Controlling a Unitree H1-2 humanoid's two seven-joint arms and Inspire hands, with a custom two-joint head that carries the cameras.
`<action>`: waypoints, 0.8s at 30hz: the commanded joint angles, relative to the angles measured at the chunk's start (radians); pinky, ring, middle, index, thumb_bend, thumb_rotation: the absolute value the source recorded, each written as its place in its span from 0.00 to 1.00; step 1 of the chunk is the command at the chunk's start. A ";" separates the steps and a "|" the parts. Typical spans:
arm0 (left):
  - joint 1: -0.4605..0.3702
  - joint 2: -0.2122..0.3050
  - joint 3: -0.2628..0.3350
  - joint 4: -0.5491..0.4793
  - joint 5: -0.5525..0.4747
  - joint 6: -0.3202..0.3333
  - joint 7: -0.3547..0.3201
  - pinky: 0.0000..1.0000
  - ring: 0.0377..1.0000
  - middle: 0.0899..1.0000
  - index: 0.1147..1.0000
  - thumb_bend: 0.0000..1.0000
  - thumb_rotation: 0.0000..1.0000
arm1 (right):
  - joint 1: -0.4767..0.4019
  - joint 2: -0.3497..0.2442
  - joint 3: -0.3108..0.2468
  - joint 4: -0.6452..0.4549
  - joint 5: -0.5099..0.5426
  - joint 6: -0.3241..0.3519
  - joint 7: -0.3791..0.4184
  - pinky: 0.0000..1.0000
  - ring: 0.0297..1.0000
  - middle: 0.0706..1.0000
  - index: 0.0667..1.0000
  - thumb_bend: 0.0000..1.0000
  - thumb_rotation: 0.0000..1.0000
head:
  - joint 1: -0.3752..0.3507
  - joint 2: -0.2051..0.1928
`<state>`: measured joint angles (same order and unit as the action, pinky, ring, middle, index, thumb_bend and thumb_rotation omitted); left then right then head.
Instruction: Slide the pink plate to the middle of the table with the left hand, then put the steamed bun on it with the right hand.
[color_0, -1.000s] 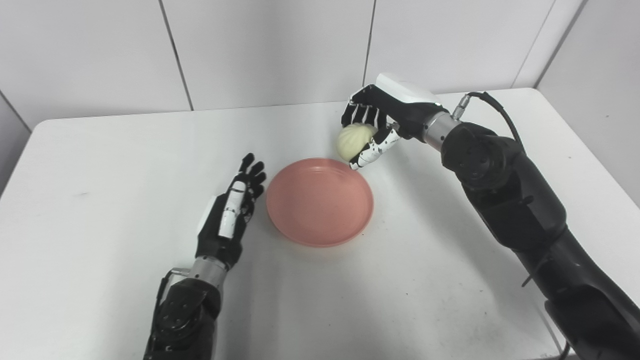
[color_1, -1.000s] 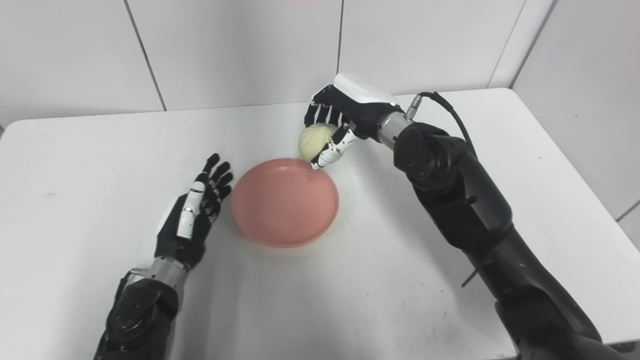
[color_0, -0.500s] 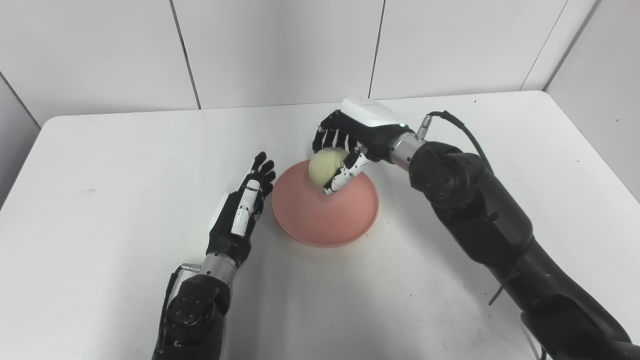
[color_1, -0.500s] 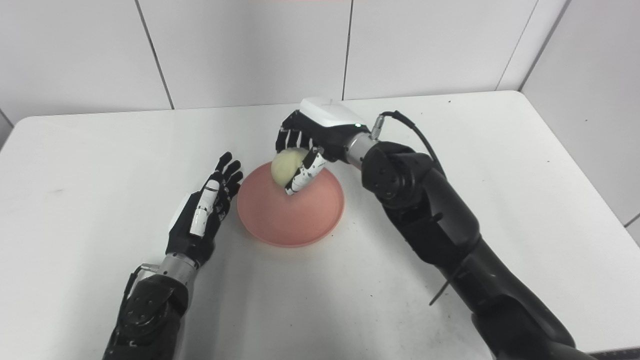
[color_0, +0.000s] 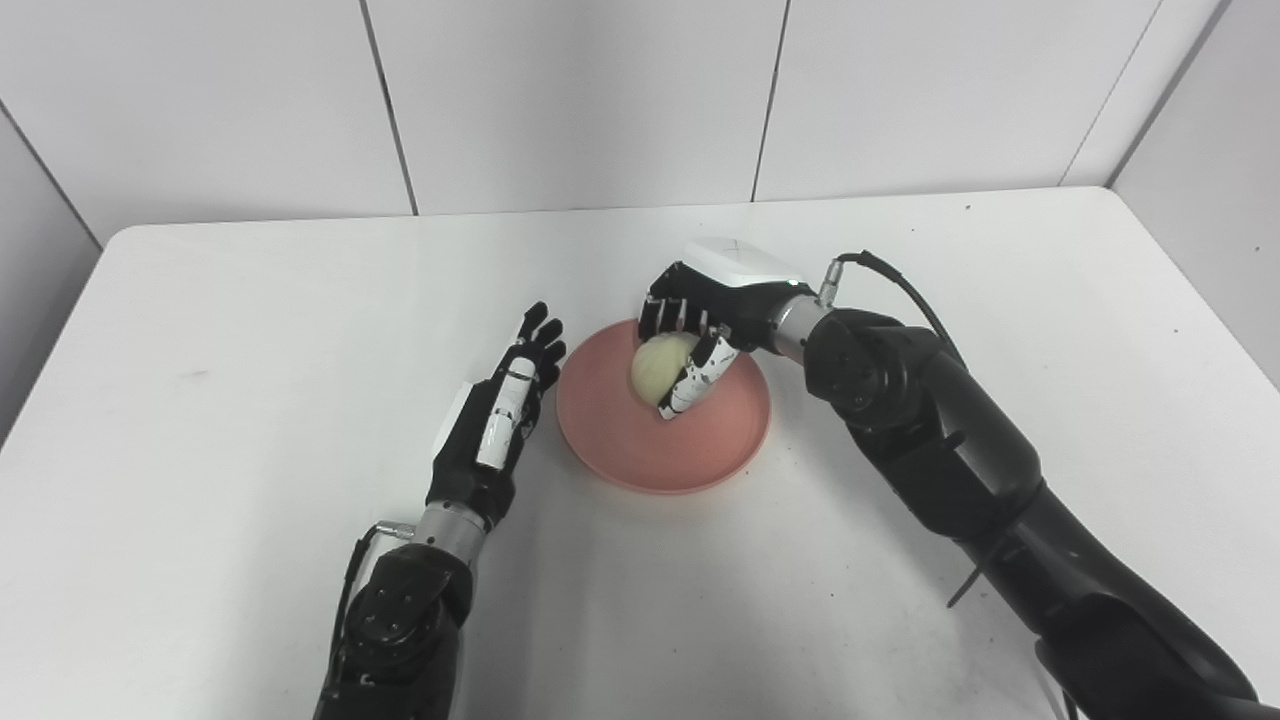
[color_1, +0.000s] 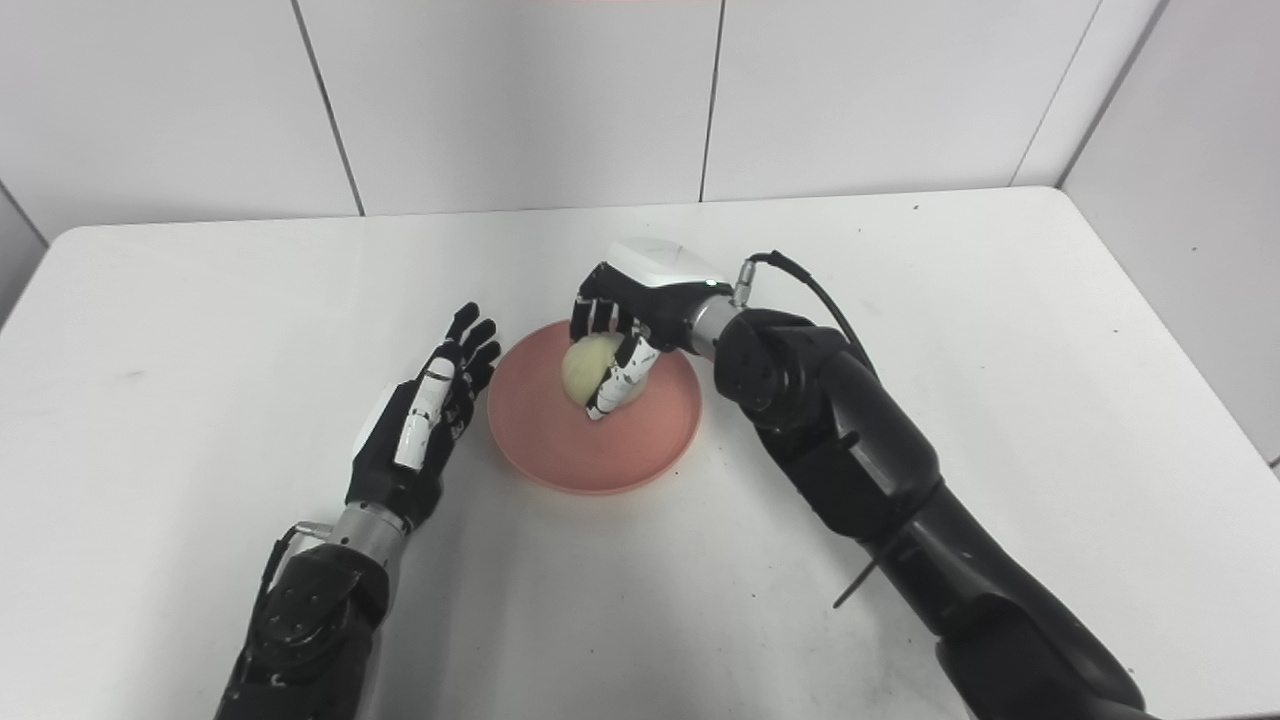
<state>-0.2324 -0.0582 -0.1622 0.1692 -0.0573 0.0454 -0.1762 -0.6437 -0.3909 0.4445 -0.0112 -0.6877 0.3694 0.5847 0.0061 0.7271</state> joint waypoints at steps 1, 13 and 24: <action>0.034 -0.007 -0.018 0.055 0.018 0.068 0.000 1.00 0.98 0.99 0.97 0.40 1.00 | -0.043 -0.002 0.000 -0.004 -0.009 -0.067 -0.035 0.36 0.42 0.47 0.45 0.50 0.12 | 0.002 0.002; 0.035 -0.011 -0.023 0.054 0.015 0.065 0.003 1.00 0.98 0.99 0.98 0.40 1.00 | -0.034 -0.005 0.031 -0.008 -0.032 -0.087 -0.007 0.37 0.44 0.50 0.46 0.50 0.13 | 0.005 0.004; 0.031 -0.011 -0.021 0.054 0.016 0.071 0.005 0.99 0.98 0.99 0.98 0.38 1.00 | -0.059 -0.012 0.052 -0.119 -0.117 -0.009 0.157 0.67 0.82 0.85 0.83 0.72 0.65 | 0.007 0.005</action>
<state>-0.2333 -0.0634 -0.1654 0.1688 -0.0570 0.0454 -0.1676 -0.6423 -0.3947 0.5063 -0.0939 -0.7852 0.3396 0.7320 0.0123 0.7317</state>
